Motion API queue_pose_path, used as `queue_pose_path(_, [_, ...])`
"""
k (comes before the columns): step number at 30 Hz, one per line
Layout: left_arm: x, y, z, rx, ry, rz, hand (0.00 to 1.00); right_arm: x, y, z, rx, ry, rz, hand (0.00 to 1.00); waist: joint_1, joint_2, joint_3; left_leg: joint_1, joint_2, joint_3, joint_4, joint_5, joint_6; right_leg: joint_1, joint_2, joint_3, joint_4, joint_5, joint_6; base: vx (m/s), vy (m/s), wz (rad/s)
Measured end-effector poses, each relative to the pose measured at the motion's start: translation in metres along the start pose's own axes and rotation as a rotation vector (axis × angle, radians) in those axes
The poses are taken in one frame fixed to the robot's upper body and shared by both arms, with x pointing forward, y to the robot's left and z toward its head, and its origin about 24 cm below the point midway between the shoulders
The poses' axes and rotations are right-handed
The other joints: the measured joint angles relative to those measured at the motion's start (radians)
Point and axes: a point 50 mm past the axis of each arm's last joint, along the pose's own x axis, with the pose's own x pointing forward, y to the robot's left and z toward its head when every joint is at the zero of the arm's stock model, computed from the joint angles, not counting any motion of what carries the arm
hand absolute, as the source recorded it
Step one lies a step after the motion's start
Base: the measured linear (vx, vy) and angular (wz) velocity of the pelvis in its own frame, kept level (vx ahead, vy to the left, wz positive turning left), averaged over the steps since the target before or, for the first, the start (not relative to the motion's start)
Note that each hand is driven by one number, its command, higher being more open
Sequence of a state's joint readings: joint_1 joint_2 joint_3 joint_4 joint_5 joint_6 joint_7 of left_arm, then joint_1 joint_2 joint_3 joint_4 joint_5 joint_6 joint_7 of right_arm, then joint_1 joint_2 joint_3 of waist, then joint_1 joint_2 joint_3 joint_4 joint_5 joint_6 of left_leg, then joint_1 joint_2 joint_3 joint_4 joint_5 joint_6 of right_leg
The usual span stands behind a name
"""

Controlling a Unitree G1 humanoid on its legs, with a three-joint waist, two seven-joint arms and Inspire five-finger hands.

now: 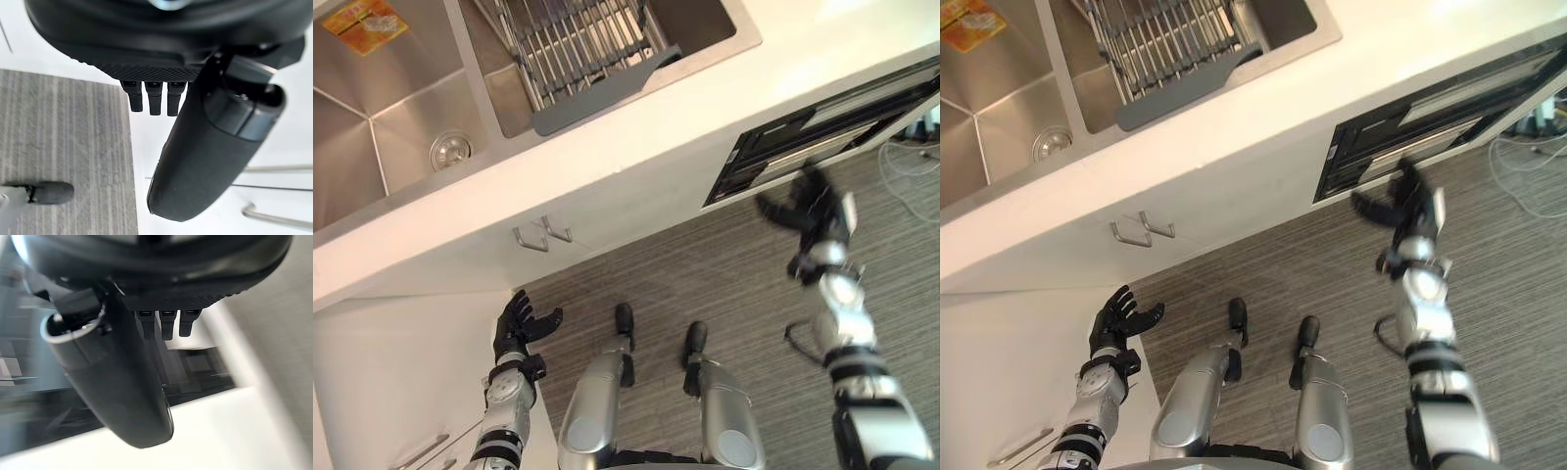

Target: Walk over to the sink, pick up the cup, carry it to the dishwasher, place the cup inside the dishwasher, then close the dishwasher door

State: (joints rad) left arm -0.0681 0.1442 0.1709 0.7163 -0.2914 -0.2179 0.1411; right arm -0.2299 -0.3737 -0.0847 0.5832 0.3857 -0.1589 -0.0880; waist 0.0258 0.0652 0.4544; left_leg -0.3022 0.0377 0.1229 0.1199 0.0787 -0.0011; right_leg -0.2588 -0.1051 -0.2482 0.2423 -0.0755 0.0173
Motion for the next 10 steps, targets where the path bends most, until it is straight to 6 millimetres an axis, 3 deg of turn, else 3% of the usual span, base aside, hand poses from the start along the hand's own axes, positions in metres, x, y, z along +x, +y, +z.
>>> queue_pose_path(1, [-0.001, 0.001, -0.002, 0.003, 0.007, 0.0, 0.9, -0.007, -0.003, -0.015, -0.011, 0.053, -0.006, 0.9, -0.005, -0.008, -0.005, 0.009, -0.002, 0.0, -0.004, 0.0, 0.0, 0.009, -0.001, 0.0, -0.003, -0.001, 0.001, 0.06, 0.047, 0.08])
queue_pose_path(3, [-0.005, 0.008, -0.009, 0.032, 0.036, -0.008, 0.9, -0.038, -0.018, -0.064, -0.018, 0.231, -0.067, 0.9, -0.018, -0.044, -0.027, 0.055, -0.009, 0.002, -0.022, -0.001, -0.001, 0.054, -0.003, 0.001, -0.019, -0.003, 0.007, 0.05, 0.04, -0.01])
queue_pose_path(5, [-0.009, 0.014, -0.017, 0.047, 0.068, -0.009, 0.9, -0.063, -0.031, -0.091, -0.043, 0.333, -0.106, 0.9, -0.021, -0.069, -0.069, 0.079, -0.013, 0.007, -0.039, -0.001, -0.001, 0.07, -0.01, 0.005, -0.025, -0.007, 0.014, 0.03, 0.047, -0.05])
queue_pose_path(10, [-0.03, 0.04, -0.052, 0.128, 0.211, -0.005, 0.9, -0.113, -0.055, -0.129, -0.111, 0.508, -0.132, 0.9, -0.025, -0.103, -0.201, 0.183, -0.024, 0.028, -0.092, -0.011, -0.006, 0.155, -0.017, 0.023, -0.066, -0.016, 0.035, 0.04, 0.039, -0.11])
